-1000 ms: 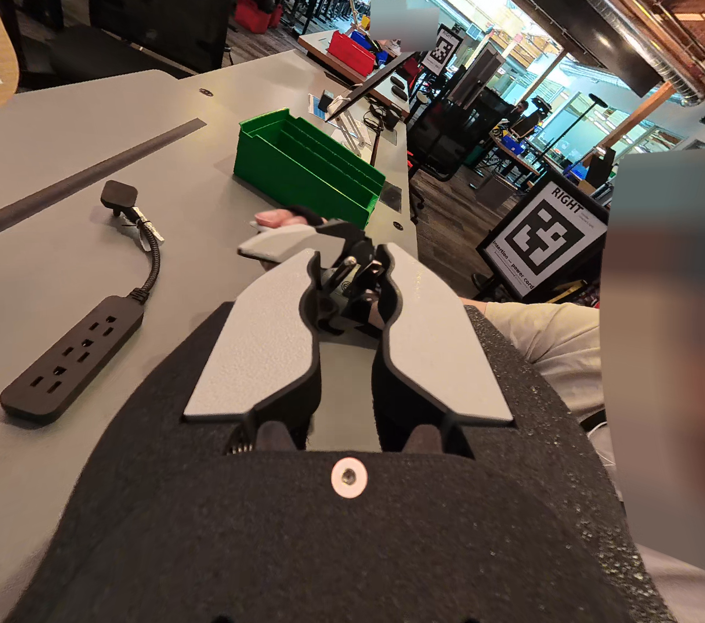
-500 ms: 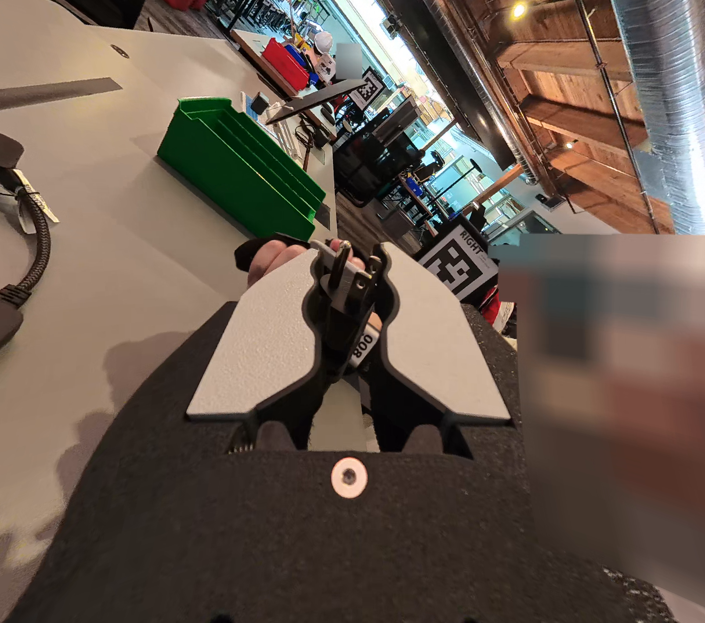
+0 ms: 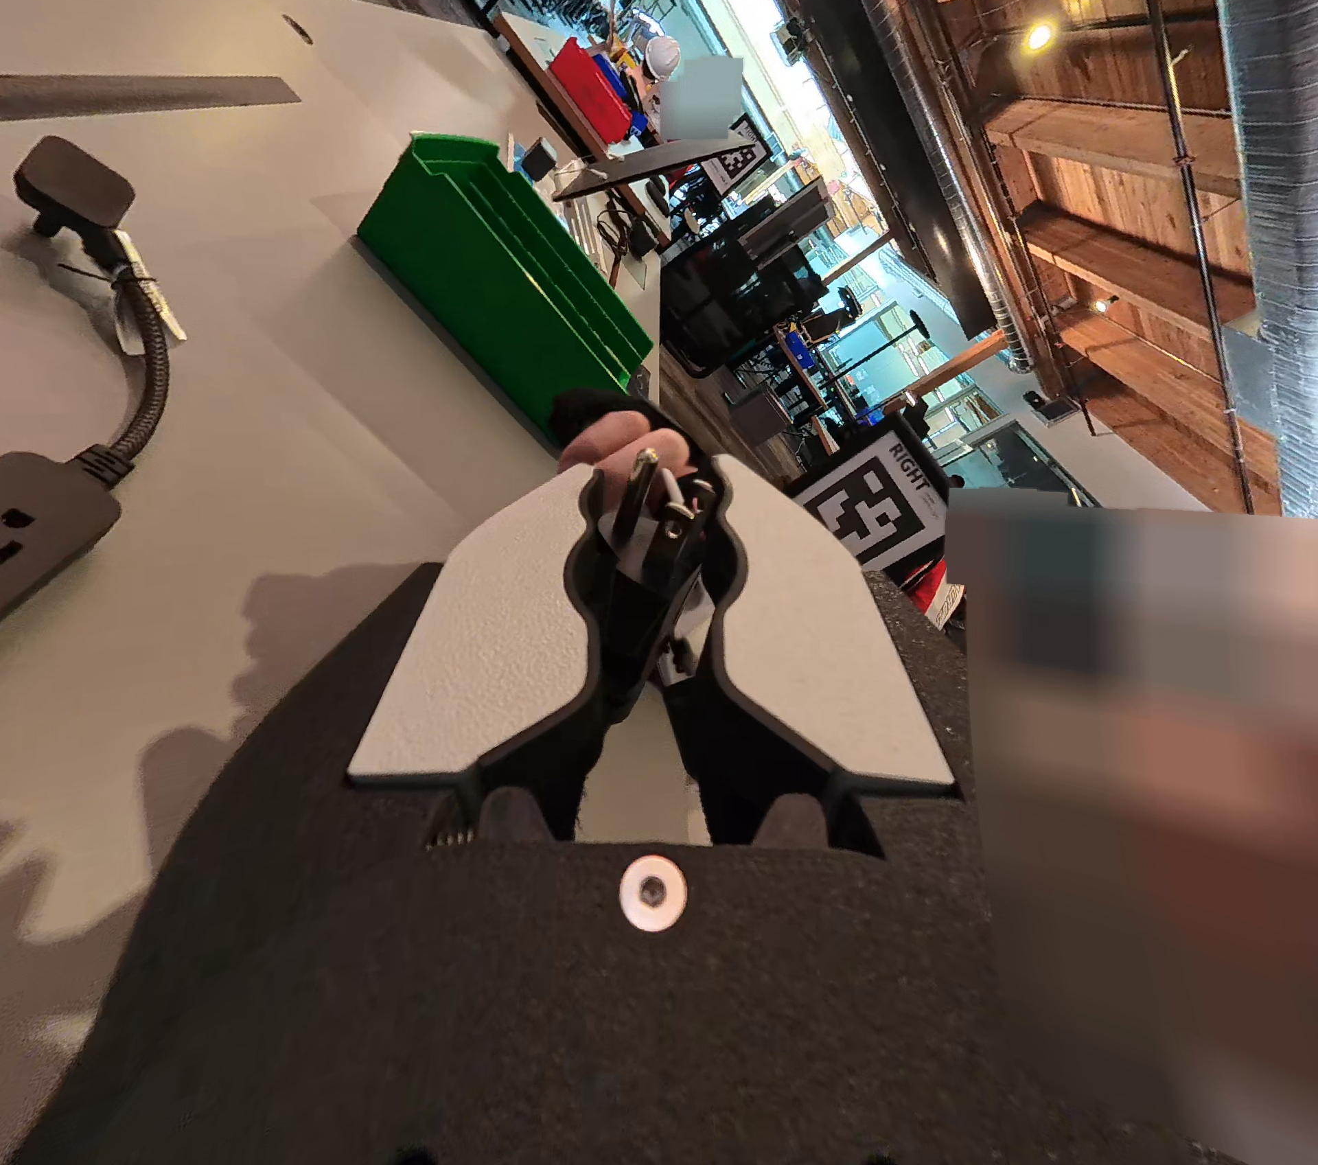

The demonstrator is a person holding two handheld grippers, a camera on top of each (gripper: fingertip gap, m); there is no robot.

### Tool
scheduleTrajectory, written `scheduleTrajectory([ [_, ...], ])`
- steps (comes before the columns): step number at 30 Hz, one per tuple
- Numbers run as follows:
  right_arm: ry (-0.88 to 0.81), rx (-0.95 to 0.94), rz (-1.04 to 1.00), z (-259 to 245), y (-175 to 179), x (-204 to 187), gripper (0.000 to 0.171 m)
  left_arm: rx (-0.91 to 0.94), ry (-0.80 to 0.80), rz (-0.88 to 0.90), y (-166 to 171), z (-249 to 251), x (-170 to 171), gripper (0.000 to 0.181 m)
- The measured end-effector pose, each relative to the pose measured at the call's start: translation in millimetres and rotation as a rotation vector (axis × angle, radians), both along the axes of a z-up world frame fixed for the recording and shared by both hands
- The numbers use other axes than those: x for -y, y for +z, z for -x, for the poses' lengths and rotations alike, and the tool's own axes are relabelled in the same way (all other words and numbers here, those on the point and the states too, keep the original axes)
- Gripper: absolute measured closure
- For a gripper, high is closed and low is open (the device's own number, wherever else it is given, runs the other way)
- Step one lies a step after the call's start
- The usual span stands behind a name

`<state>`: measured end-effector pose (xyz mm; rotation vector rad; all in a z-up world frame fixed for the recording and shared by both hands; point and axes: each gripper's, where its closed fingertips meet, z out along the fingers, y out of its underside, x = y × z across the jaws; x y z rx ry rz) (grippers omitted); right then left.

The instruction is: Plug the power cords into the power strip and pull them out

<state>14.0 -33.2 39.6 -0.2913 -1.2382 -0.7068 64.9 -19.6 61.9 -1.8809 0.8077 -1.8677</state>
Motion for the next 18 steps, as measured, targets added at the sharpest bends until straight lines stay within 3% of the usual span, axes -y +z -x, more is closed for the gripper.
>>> scheduleTrajectory([
  [9, -0.075, 0.119, -0.055, 7, -23, -9, 0.148, -0.049, -0.008, 0.074, -23, -2, -10, 0.156],
  [13, -0.003, 0.083, 0.007, 6, -19, 2, 0.150, -0.024, -0.054, 0.078, -23, -3, -6, 0.160],
  [18, 0.131, -0.002, 0.149, 6, -2, 20, 0.152, 0.162, -0.149, 0.096, 0, 12, -3, 0.154],
])
